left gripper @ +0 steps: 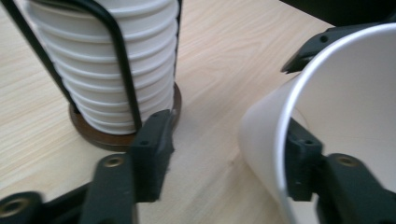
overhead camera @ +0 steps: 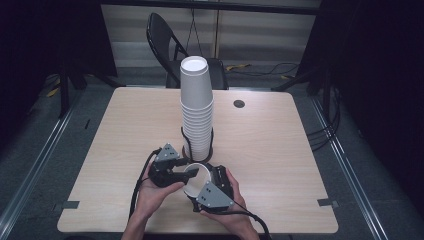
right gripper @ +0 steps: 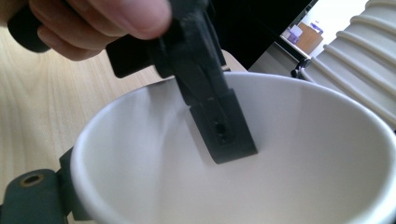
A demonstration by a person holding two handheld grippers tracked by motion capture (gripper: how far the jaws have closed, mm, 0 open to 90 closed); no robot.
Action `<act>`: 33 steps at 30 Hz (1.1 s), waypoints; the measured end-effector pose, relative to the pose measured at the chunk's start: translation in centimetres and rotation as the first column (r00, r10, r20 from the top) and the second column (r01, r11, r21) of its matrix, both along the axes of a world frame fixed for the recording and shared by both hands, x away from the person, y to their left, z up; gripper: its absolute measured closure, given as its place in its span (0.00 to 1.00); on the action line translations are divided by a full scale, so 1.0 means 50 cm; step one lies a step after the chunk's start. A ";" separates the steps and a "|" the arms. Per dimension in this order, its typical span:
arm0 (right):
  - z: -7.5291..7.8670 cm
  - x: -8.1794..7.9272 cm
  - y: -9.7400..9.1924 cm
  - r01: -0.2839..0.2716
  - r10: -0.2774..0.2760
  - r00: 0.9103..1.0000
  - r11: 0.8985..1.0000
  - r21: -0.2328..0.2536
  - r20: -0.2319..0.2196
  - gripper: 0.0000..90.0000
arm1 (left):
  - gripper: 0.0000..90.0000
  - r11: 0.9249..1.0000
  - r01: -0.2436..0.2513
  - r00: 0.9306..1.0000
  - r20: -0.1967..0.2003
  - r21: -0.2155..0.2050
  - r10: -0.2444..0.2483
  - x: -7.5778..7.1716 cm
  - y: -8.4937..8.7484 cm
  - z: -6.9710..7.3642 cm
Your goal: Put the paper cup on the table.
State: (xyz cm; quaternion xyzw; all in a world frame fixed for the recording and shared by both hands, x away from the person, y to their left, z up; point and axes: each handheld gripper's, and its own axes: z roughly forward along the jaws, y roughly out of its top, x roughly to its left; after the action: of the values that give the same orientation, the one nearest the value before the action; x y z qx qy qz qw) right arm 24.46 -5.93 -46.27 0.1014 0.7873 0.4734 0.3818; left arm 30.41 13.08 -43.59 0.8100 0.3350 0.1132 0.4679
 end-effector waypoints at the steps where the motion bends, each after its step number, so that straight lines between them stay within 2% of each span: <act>1: 0.000 0.001 -0.002 0.003 -0.003 1.000 1.000 0.005 -0.006 0.12 | 0.43 1.000 -0.007 1.000 0.004 0.002 0.007 0.000 0.002 -0.001; 3: 0.000 0.002 -0.004 0.009 -0.009 1.000 1.000 0.007 -0.010 0.12 | 0.39 1.000 -0.023 1.000 0.002 -0.021 0.023 -0.001 0.007 -0.006; 7: -0.001 0.005 -0.008 0.012 -0.012 1.000 1.000 0.018 -0.029 0.12 | 0.27 0.996 -0.068 0.997 0.025 -0.062 0.070 -0.006 0.013 -0.010; 10: 0.000 0.007 -0.010 0.020 -0.019 0.999 1.000 0.022 -0.034 0.12 | 0.23 0.993 -0.082 0.994 0.063 -0.080 0.088 -0.010 0.020 -0.006; 12: 0.000 0.009 -0.012 0.024 -0.023 0.999 0.999 0.032 -0.045 0.12 | 0.21 0.989 -0.100 0.992 0.067 -0.111 0.107 -0.013 0.027 -0.004; 15: -0.001 0.017 -0.019 0.029 -0.023 0.996 0.998 0.062 -0.090 0.12 | 0.20 0.980 -0.109 0.991 0.061 -0.164 0.121 -0.013 0.039 -0.004; 18: -0.002 0.020 -0.025 0.033 -0.025 0.994 0.997 0.072 -0.103 0.12 | 0.17 0.973 -0.108 0.990 0.066 -0.205 0.124 -0.015 0.050 -0.005; 19: -0.002 0.021 -0.027 0.032 -0.023 0.994 0.996 0.078 -0.109 0.12 | 0.17 0.971 -0.107 0.989 0.074 -0.212 0.125 -0.016 0.051 -0.006; 20: -0.003 0.022 -0.027 0.034 -0.024 0.993 0.996 0.080 -0.113 0.12 | 0.17 0.973 -0.106 0.988 0.087 -0.204 0.126 -0.017 0.051 -0.006; 21: -0.004 0.022 -0.027 0.037 -0.028 0.993 0.996 0.078 -0.115 0.12 | 0.17 0.974 -0.111 0.986 0.097 -0.195 0.132 -0.020 0.051 -0.006; 22: -0.005 0.023 -0.028 0.045 -0.036 0.992 0.996 0.077 -0.117 0.12 | 0.17 0.973 -0.119 0.984 0.107 -0.200 0.142 -0.022 0.052 -0.006; 25: -0.006 0.026 -0.036 0.059 -0.045 0.990 0.994 0.097 -0.136 0.12 | 0.17 0.965 -0.118 0.981 0.126 -0.235 0.150 -0.028 0.062 -0.004; 26: -0.007 0.027 -0.039 0.064 -0.050 0.989 0.993 0.101 -0.138 0.12 | 0.17 0.963 -0.123 0.977 0.141 -0.242 0.160 -0.030 0.066 -0.003; 29: -0.005 0.031 -0.050 0.087 -0.069 0.986 0.990 0.115 -0.150 0.12 | 0.17 0.966 -0.144 0.965 0.184 -0.213 0.185 -0.035 0.072 -0.003; 31: -0.002 0.034 -0.058 0.100 -0.080 0.985 0.987 0.127 -0.156 0.12 | 0.17 0.965 -0.158 0.957 0.209 -0.211 0.203 -0.037 0.076 -0.009; 33: -0.001 0.037 -0.066 0.120 -0.097 0.982 0.983 0.137 -0.164 0.12 | 0.17 0.963 -0.154 0.953 0.224 -0.219 0.204 -0.040 0.079 -0.018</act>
State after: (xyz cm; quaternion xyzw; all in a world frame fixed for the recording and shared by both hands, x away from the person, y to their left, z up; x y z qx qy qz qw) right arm 26.30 -9.21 -46.29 0.2091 0.7713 0.4987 0.3358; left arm 28.41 17.04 -44.48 0.7051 0.3568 0.2200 0.5719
